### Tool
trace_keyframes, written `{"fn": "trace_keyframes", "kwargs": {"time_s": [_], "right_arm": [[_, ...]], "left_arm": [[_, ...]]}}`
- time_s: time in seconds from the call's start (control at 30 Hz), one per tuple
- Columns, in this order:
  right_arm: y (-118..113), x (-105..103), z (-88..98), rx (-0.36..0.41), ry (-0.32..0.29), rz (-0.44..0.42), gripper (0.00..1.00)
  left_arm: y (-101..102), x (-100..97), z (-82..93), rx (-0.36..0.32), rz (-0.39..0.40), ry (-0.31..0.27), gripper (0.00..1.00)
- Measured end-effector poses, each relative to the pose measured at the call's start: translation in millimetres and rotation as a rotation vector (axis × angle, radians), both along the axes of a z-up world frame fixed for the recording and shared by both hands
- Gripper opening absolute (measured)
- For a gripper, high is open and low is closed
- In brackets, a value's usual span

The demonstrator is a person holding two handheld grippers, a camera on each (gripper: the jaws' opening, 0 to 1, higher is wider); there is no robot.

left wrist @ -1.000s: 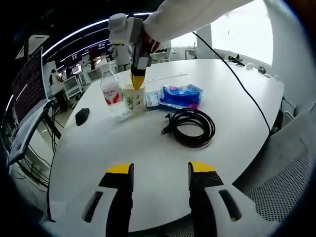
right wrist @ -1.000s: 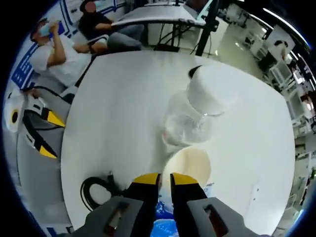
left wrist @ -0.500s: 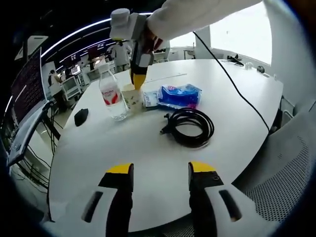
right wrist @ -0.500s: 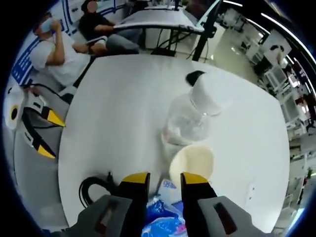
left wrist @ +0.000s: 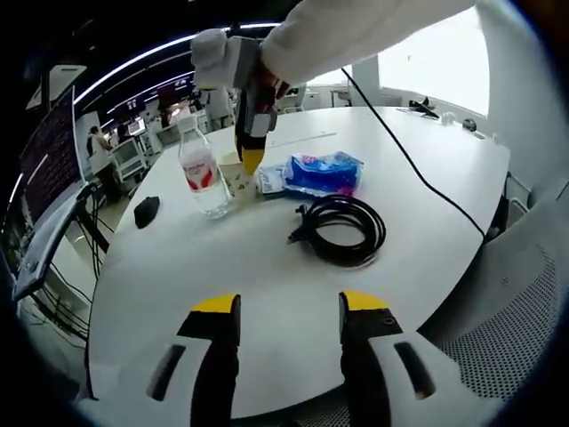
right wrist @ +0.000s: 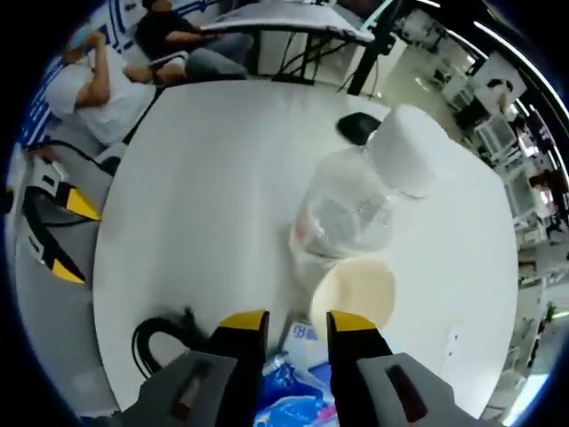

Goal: Arrange the tabletop items into an orderly group along one side of the table until the central work area is clear of visible clutter.

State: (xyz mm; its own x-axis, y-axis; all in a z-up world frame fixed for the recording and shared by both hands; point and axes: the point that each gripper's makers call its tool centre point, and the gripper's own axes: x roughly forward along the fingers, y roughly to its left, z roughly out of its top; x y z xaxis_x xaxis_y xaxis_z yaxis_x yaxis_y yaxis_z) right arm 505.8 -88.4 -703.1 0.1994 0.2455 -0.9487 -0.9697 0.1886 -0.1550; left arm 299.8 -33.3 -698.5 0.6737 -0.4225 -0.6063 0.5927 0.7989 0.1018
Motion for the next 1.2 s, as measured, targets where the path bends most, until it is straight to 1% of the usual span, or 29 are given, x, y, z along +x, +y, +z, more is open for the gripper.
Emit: {"fn": "trace_keyframes", "kwargs": {"time_s": [0.03,0.1,0.13,0.2,0.23,0.27,0.33,0.37,0.47,0.53,0.63,0.87,1.03,1.1,1.13,1.2], "right_arm": [[0.0,2.0,-2.3,-0.003,0.003,-0.012,0.24],[-1.3,4.1,-6.6,-0.018,0.005,-0.023,0.20],[-2.6,4.0,-8.7,-0.029,0.010,-0.022,0.15],[-4.6,3.8,-12.0,-0.044,0.014,-0.012,0.02],[-4.1,3.4,-12.4,-0.041,0.015,-0.008,0.00],[-0.7,4.2,-13.2,-0.020,0.018,-0.013,0.00],[0.9,2.9,-15.1,-0.011,0.048,-0.039,0.00],[1.0,4.0,-15.0,-0.011,0.053,-0.043,0.00],[4.3,4.8,-9.1,0.001,0.072,-0.038,0.00],[7.0,-3.1,-9.0,0.016,0.136,-0.064,0.00],[7.1,-6.0,-9.3,0.010,0.156,-0.041,0.00],[10.0,-10.1,-6.5,0.015,0.175,-0.032,0.00],[11.7,-13.4,-7.6,0.010,0.170,-0.027,0.00],[11.5,-15.5,-8.5,-0.001,0.170,-0.010,0.00],[11.7,-15.9,-8.4,-0.005,0.168,-0.003,0.01],[12.6,-14.9,-7.4,-0.005,0.156,0.004,0.08]], "left_arm": [[0.0,0.0,-0.1,0.001,-0.001,0.000,0.44],[-0.1,0.0,-0.5,-0.001,0.000,0.003,0.43],[-0.1,0.0,-0.8,-0.001,-0.001,0.003,0.43],[0.2,0.0,-1.4,0.001,-0.002,0.005,0.43],[0.2,-0.2,-1.7,0.000,-0.001,0.006,0.43],[0.2,-0.1,-2.0,-0.001,-0.001,0.007,0.43],[0.3,0.1,-1.6,-0.002,-0.002,0.005,0.42],[0.6,0.2,-1.6,-0.002,-0.001,0.005,0.42],[1.5,0.3,-2.4,-0.002,0.002,0.008,0.42],[1.4,-0.1,-3.5,-0.002,0.000,0.011,0.42],[1.7,-0.9,-4.6,-0.001,-0.002,0.015,0.42],[1.3,-1.8,-4.6,0.002,-0.006,0.020,0.42],[1.8,-1.7,-3.5,0.004,-0.004,0.016,0.42],[2.1,-1.8,-4.2,0.007,-0.004,0.017,0.42],[1.9,-2.0,-4.5,0.008,-0.004,0.019,0.42],[1.7,-2.1,-4.4,0.010,-0.005,0.018,0.43]]}}
